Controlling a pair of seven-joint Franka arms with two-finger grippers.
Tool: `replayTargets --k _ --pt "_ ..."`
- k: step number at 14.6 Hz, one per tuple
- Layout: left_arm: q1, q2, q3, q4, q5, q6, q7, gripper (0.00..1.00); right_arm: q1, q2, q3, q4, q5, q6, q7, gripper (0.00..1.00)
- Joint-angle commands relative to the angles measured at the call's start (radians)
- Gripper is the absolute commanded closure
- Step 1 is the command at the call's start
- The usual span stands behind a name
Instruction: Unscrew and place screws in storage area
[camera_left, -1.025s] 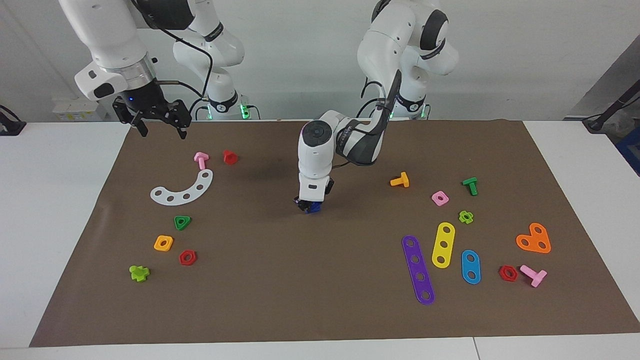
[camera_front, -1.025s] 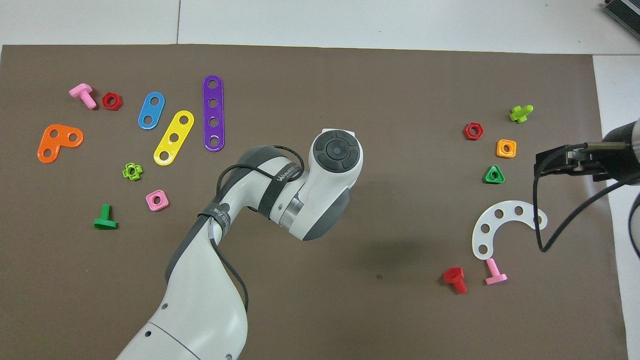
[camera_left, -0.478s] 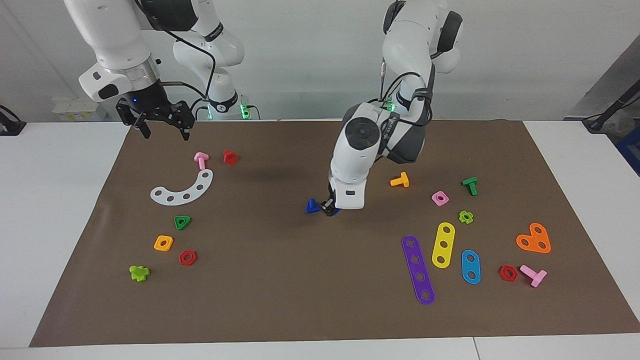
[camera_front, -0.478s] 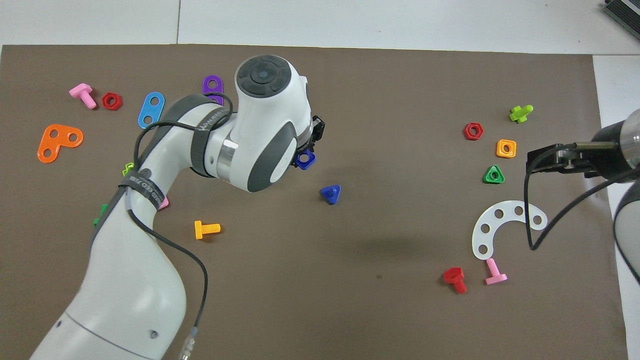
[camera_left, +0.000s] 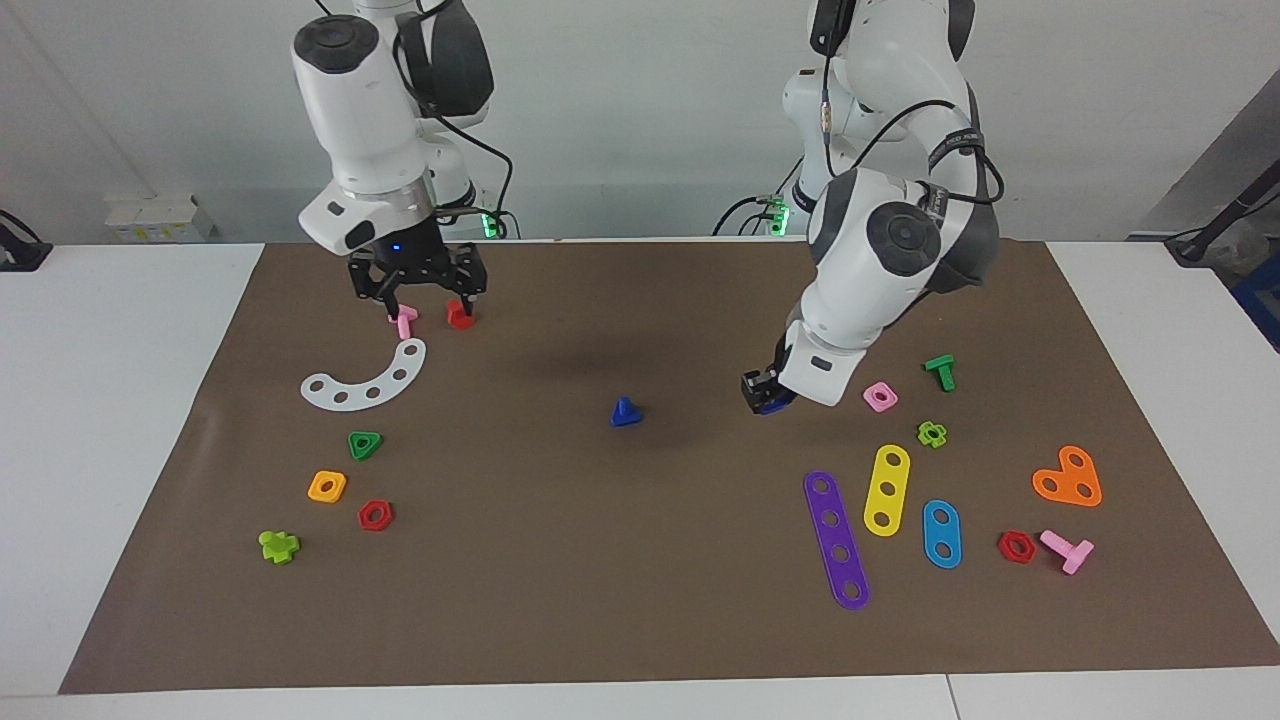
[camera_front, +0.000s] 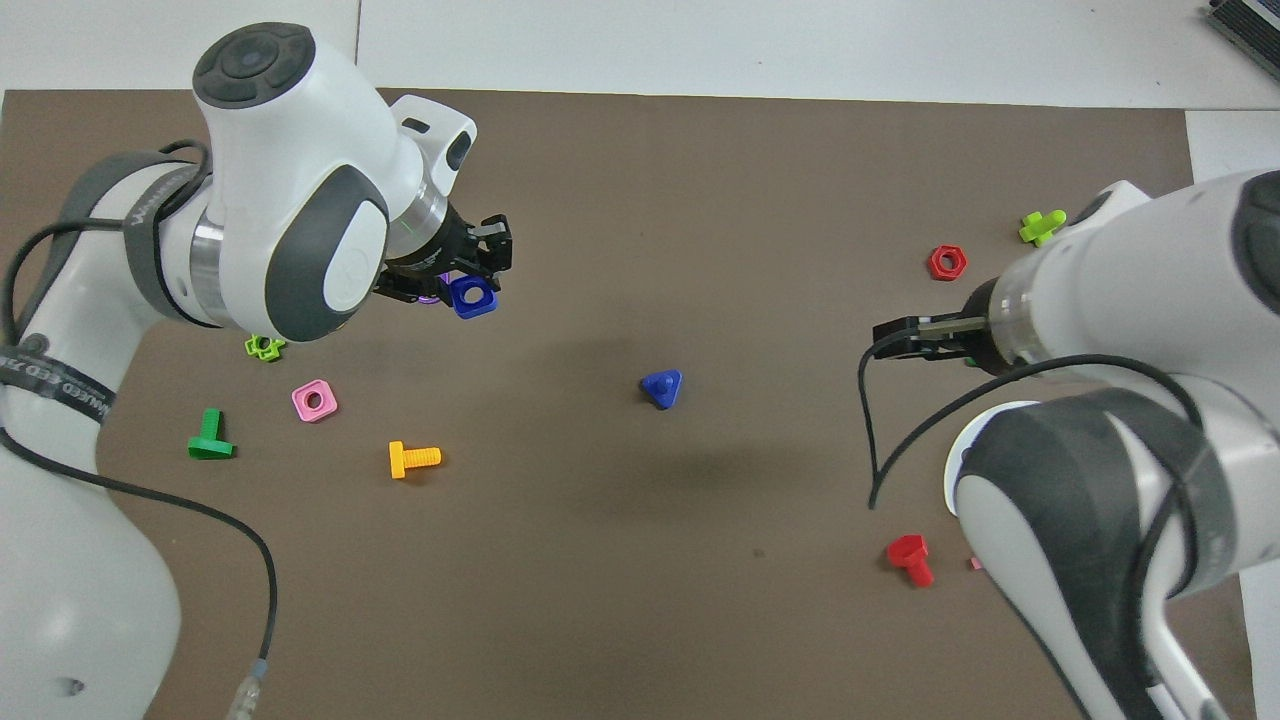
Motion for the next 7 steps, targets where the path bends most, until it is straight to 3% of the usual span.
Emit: replayTargets --k 1,7 --pt "0.05 -0.064 -0.006 -0.123 -0.009 0.04 0.186 1.0 0.09 0.071 -0.001 -0.01 0.022 0.103 0.098 0.01" --pt "0.082 -0.173 0.011 -0.466 0.056 0.362 0.433 1.0 0.245 0.232 -0.001 -0.001 0.005 0.286 0.267 0.05"
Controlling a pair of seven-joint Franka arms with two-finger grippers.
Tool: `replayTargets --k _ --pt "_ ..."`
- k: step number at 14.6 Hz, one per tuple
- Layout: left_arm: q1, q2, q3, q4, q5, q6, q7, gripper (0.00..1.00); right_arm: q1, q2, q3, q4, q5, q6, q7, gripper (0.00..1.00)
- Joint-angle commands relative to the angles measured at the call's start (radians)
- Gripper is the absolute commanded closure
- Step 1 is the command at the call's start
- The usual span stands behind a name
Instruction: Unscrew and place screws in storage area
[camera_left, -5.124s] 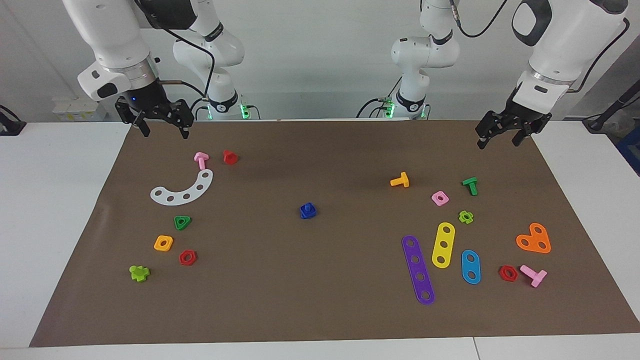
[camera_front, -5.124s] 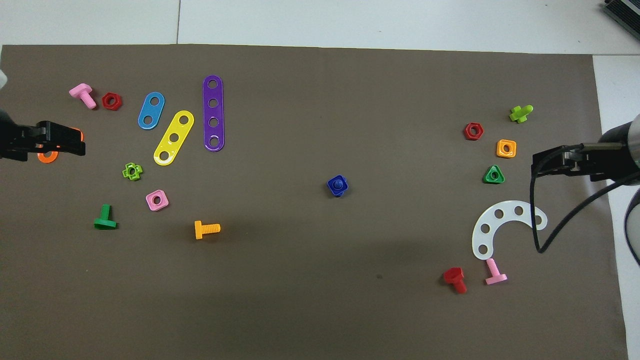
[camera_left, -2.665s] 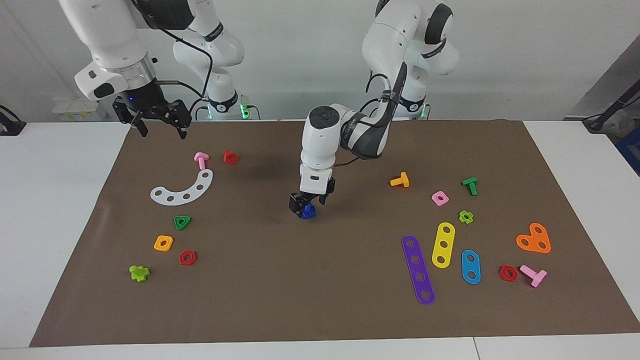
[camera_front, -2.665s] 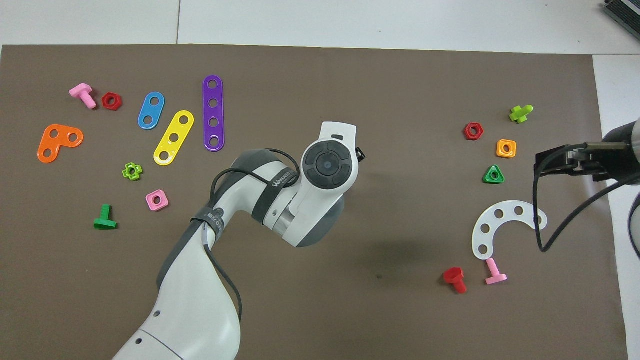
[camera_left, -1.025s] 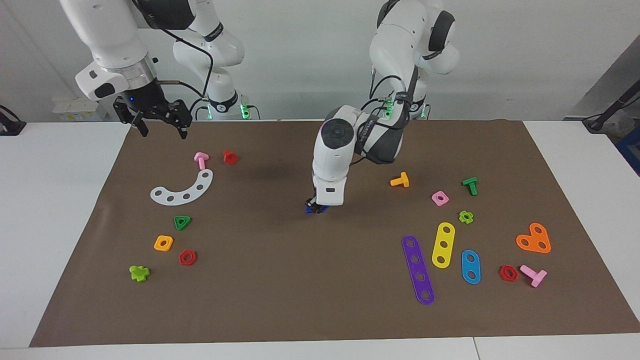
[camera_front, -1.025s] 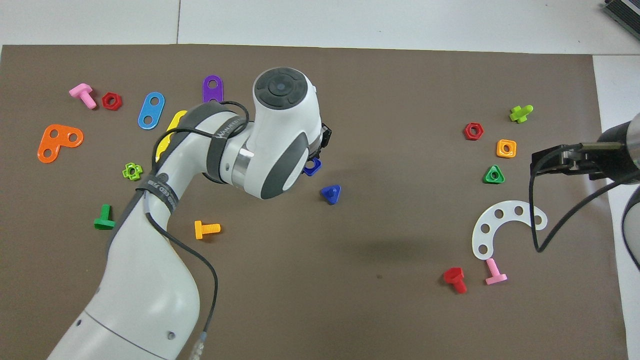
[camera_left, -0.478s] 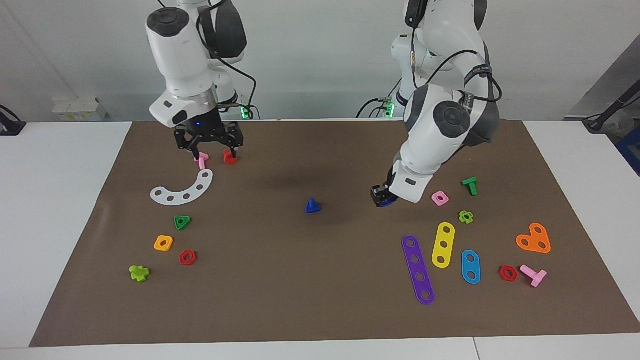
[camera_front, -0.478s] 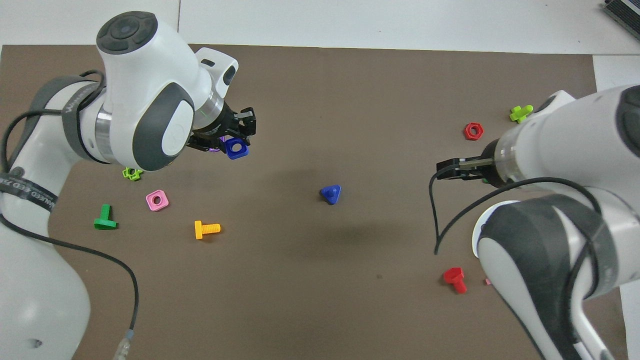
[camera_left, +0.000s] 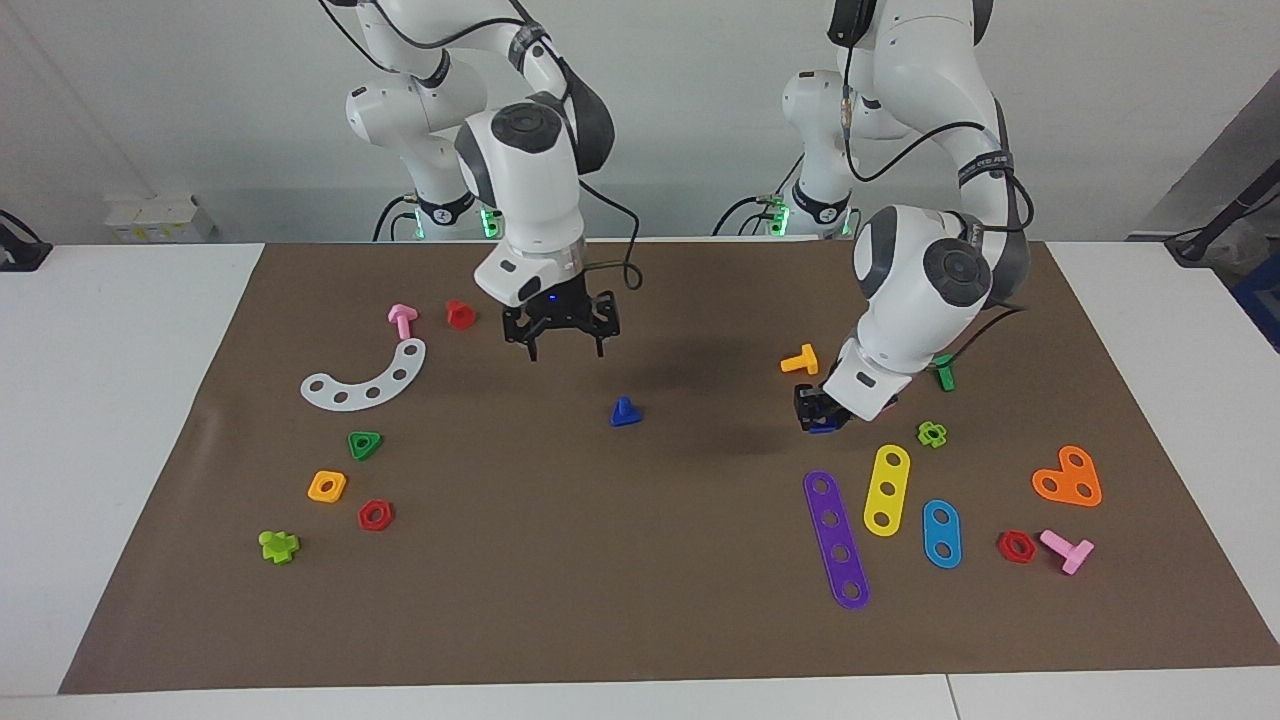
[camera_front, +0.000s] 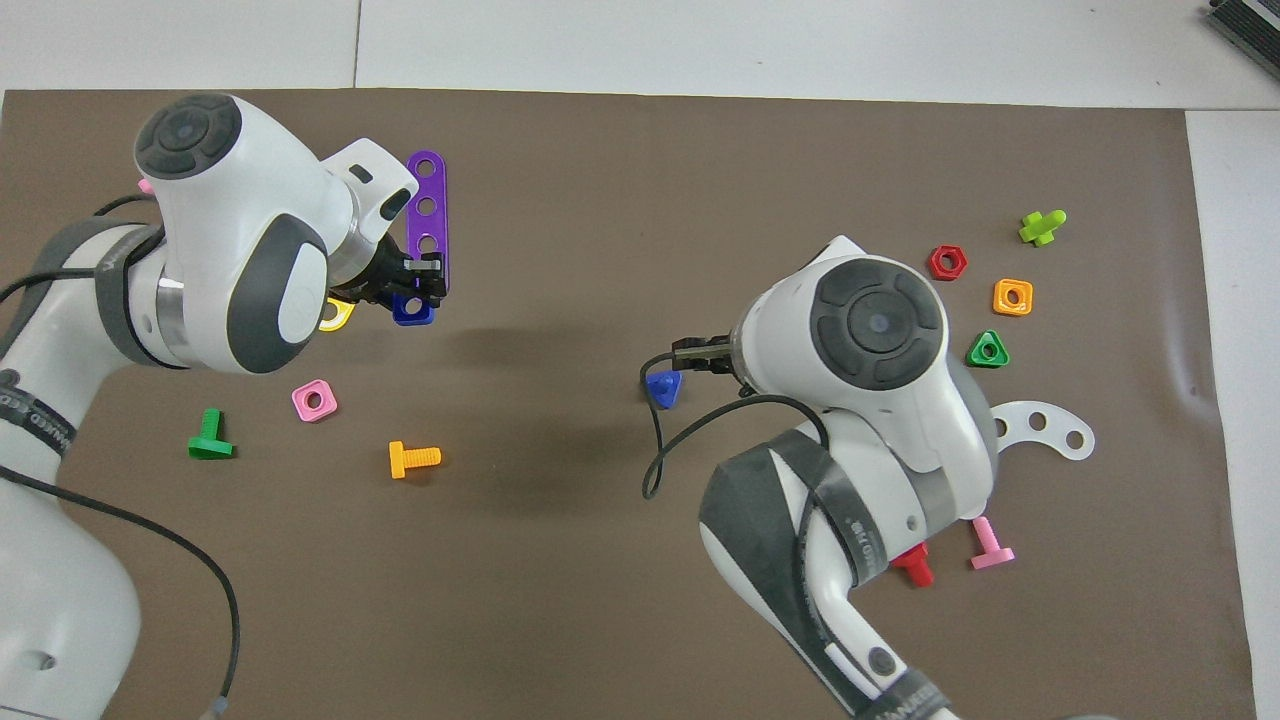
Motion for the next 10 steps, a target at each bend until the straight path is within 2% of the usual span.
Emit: replayTargets --k 1,4,5,6,7,10 --pt "0.021 -0.109 -0.002 -0.213 0.021 0.122 0.107 1.0 0.032 0.055 -0.004 0.011 0.005 0.057 0.026 0.05" --pt "0.02 -0.146 -0.002 -0.329 0.06 0.202 0.115 1.0 0.053 0.091 -0.004 0.005 0.002 0.085 0.051 0.11" --pt "0.02 -0.149 -0.002 -0.348 0.076 0.217 0.115 1.0 0.062 0.106 -0.004 0.004 0.002 0.108 0.047 0.16" --pt "0.02 -0.149 -0.002 -0.35 0.077 0.219 0.115 0.59 0.065 0.109 -0.004 -0.009 0.0 0.143 0.041 0.18" --pt "0.018 -0.149 -0.002 -0.345 0.079 0.219 0.115 0.01 0.066 0.112 -0.004 -0.021 0.0 0.169 0.032 0.22" --pt "0.02 -0.144 -0.002 -0.314 0.08 0.195 0.115 0.0 0.082 0.149 -0.004 -0.02 -0.022 0.212 0.011 0.3"
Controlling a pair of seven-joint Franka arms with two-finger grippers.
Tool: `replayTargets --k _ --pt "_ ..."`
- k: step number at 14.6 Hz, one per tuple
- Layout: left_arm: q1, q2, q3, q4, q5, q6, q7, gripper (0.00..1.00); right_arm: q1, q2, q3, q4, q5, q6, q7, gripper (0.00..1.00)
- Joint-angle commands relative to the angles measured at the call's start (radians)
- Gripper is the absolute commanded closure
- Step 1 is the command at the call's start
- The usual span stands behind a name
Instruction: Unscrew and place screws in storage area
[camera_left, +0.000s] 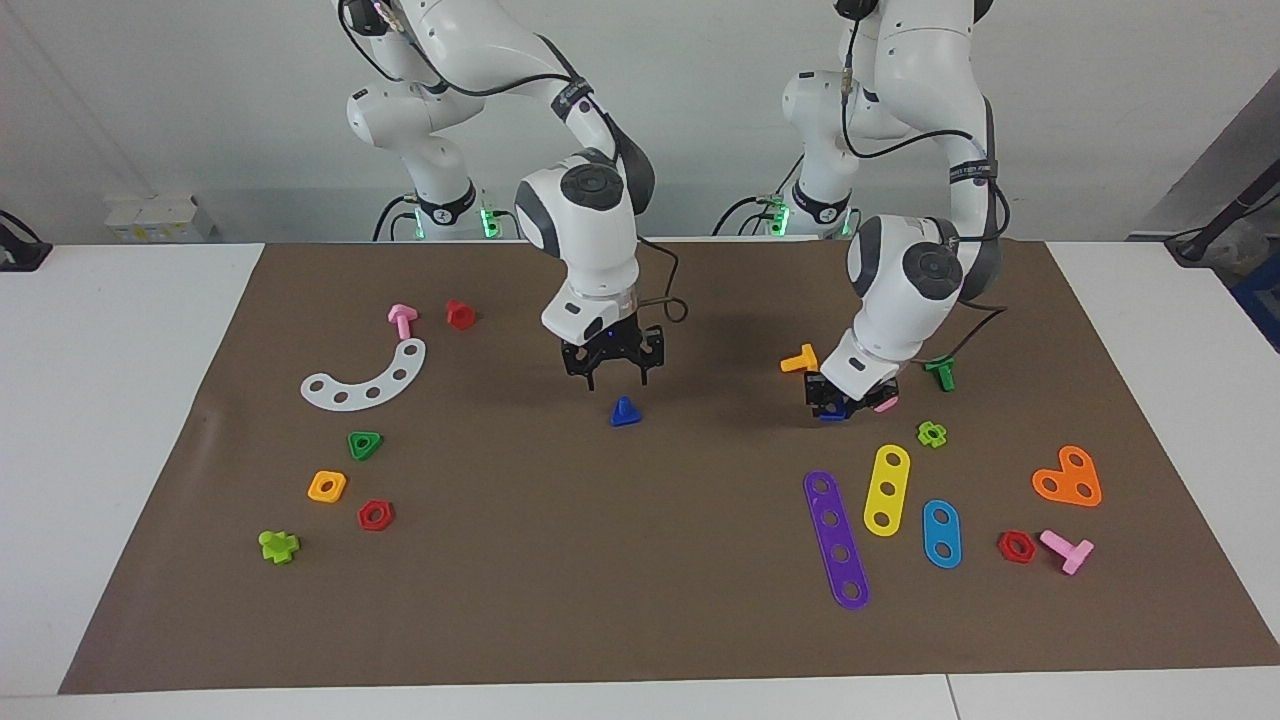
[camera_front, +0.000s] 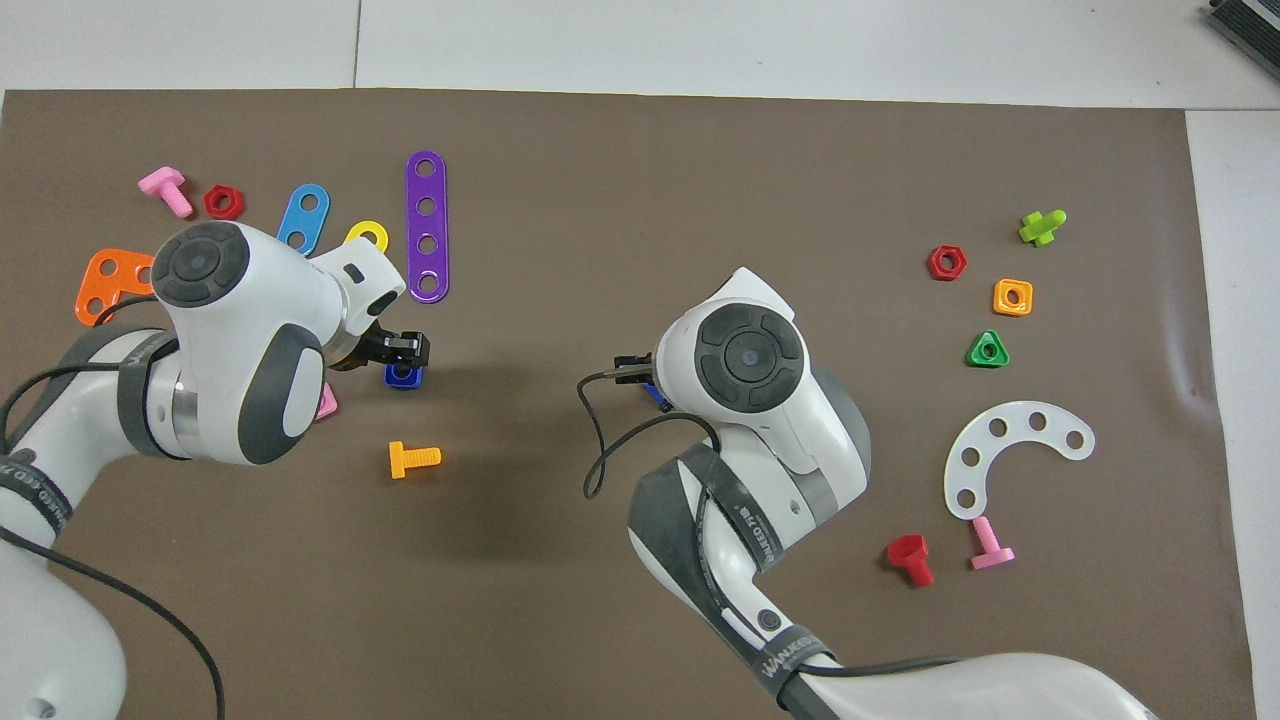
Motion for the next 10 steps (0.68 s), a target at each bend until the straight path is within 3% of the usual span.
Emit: replayTargets --k 1,7,9,10 --pt "0.004 -0.026 -0.001 0.004 0.023 -0.023 0.006 0.0 0.02 0.033 -0.004 -0.008 -0.042 0.06 -0.01 0.32" --pt "0.053 -0.084 0.036 0.243 0.028 -0.415 0.006 0.0 0.038 0.073 -0.005 -0.017 -0.084 0.099 -0.007 0.39" --pt "0.073 -0.151 0.036 0.237 0.08 -0.449 0.006 0.0 0.038 0.07 -0.005 -0.02 -0.084 0.091 -0.007 0.48" --pt "0.085 -0.188 0.036 0.232 0.091 -0.475 0.006 0.0 0.037 0.065 -0.005 -0.031 -0.084 0.091 -0.007 0.66"
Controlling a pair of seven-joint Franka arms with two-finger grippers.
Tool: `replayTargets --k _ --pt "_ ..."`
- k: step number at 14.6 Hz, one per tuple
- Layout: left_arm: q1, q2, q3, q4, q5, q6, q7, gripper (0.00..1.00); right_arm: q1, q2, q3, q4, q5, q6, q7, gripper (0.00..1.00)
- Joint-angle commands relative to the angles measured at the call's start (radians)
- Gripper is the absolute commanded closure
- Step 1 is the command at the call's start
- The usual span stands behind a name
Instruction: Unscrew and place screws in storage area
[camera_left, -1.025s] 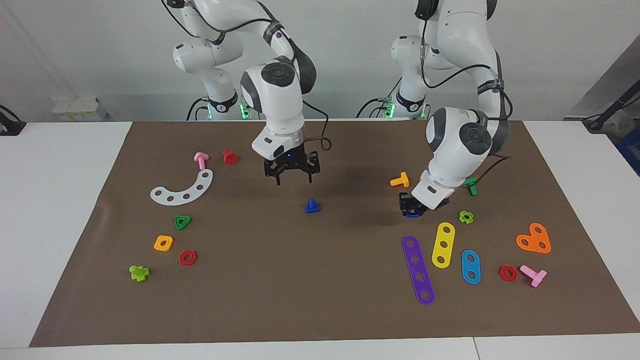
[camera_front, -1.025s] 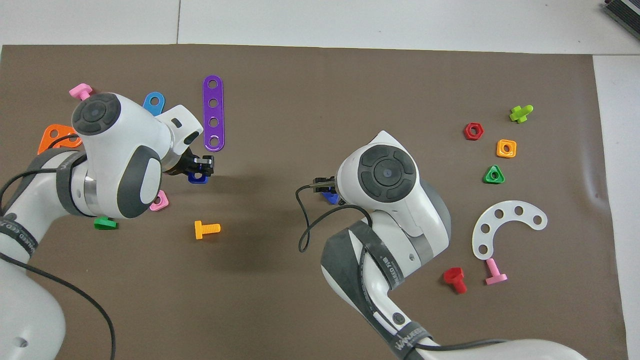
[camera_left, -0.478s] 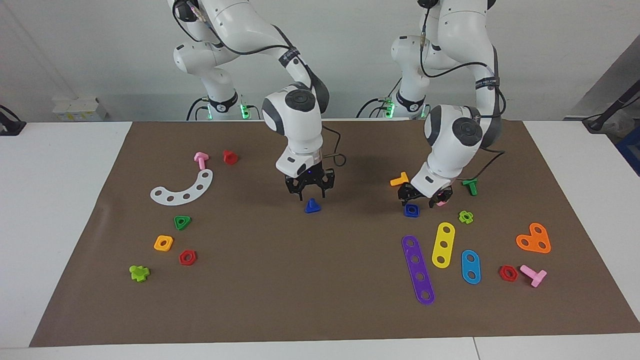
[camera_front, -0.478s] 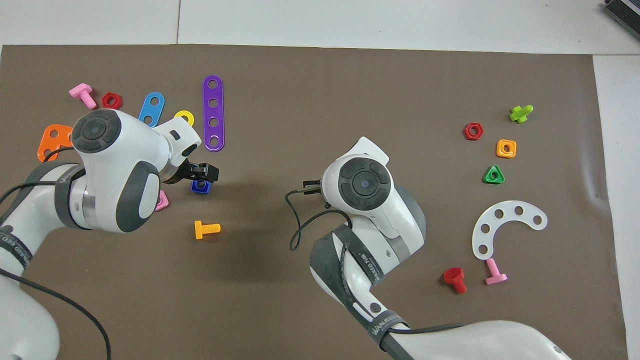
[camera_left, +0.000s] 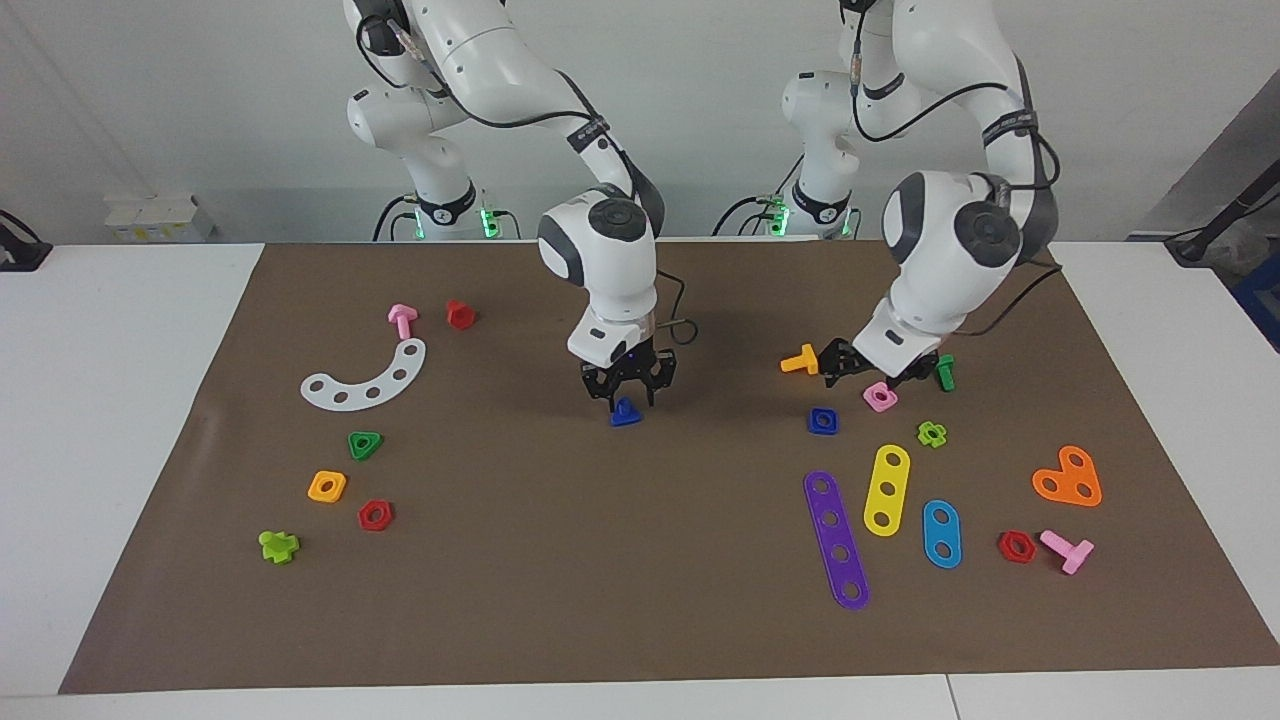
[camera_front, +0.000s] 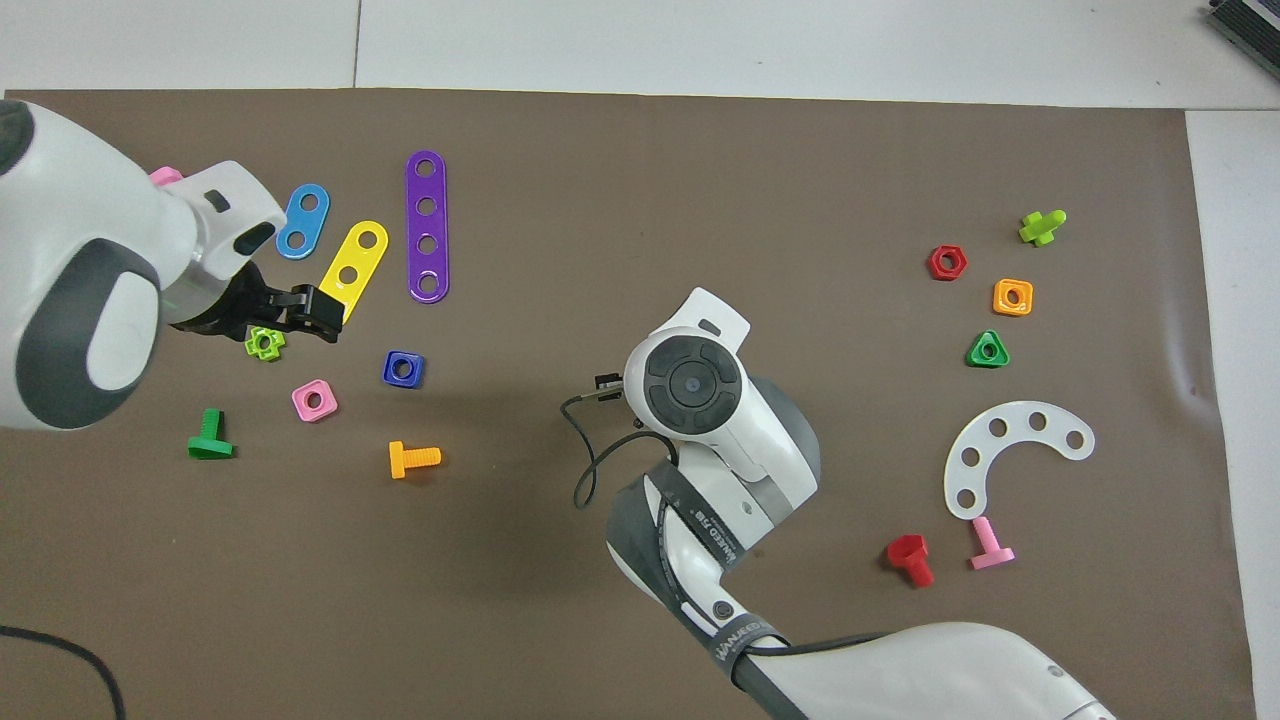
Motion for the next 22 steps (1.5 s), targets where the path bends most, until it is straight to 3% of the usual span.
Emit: replayTargets --k 1,2,8,12,19,22 --pt "0.044 -0.113 -0.004 -0.022 0.039 -0.086 0.005 0.0 -0.002 -0.017 -0.005 -0.03 -0.012 0.012 -0.009 0.88" --pt "0.059 -0.152 -0.004 -0.025 0.041 -0.134 0.007 0.0 -0.005 -0.026 -0.003 -0.042 -0.012 0.013 -0.014 1.0" --pt "0.087 -0.245 -0.005 -0.03 0.082 -0.257 0.007 0.0 -0.083 -0.146 -0.003 -0.161 -0.012 0.009 -0.115 1.0" --pt "0.085 -0.256 -0.01 0.002 0.082 -0.243 0.005 0.0 -0.202 -0.264 -0.003 -0.261 -0.008 -0.023 -0.233 1.0" --pt "0.085 -0.256 -0.01 0.073 0.076 -0.289 0.005 0.0 -0.435 -0.258 -0.003 -0.281 0.003 -0.06 -0.467 1.0" --pt "0.085 -0.256 -0.01 0.087 0.073 -0.303 0.005 0.0 -0.48 -0.235 -0.003 -0.273 0.009 -0.054 -0.523 1.0"
